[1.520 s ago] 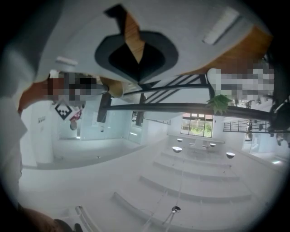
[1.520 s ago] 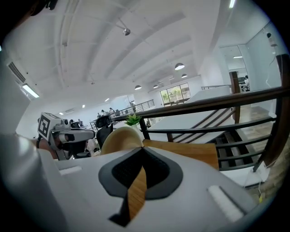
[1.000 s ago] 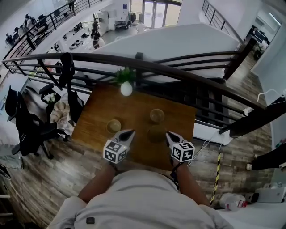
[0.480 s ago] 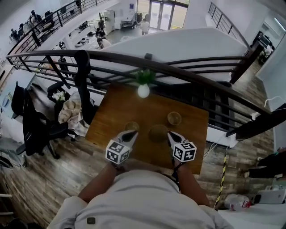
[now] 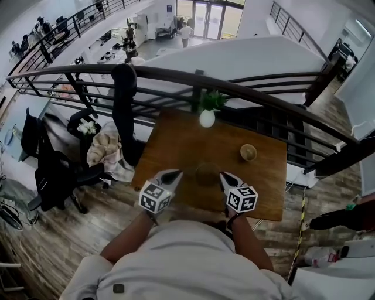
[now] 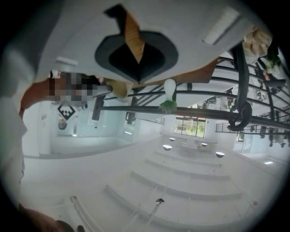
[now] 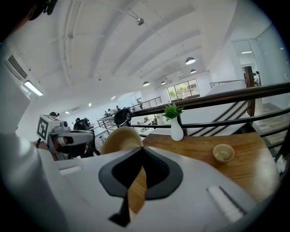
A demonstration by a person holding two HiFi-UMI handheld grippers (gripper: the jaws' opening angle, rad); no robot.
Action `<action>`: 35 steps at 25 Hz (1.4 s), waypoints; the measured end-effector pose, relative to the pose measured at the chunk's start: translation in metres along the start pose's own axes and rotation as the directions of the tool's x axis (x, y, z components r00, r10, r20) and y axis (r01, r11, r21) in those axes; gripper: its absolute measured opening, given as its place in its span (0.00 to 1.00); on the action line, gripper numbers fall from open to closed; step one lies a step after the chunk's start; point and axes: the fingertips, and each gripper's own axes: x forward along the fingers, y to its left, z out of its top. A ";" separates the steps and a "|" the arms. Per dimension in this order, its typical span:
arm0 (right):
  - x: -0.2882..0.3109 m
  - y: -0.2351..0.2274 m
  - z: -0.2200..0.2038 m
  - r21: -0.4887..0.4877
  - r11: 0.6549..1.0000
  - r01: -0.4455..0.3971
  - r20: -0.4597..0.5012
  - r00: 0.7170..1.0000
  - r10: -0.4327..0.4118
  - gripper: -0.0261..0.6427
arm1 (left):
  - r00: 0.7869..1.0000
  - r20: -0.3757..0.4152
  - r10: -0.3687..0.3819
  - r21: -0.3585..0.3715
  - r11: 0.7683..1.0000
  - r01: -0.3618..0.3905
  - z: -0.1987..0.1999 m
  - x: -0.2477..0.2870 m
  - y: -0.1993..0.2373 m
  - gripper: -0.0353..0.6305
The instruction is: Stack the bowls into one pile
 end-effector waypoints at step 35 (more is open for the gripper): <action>0.111 -0.039 0.028 -0.013 0.996 -0.083 -0.085 0.993 0.081 0.06 | 0.999 -0.042 -0.026 -0.075 0.997 0.022 0.013 0.089 0.080 0.06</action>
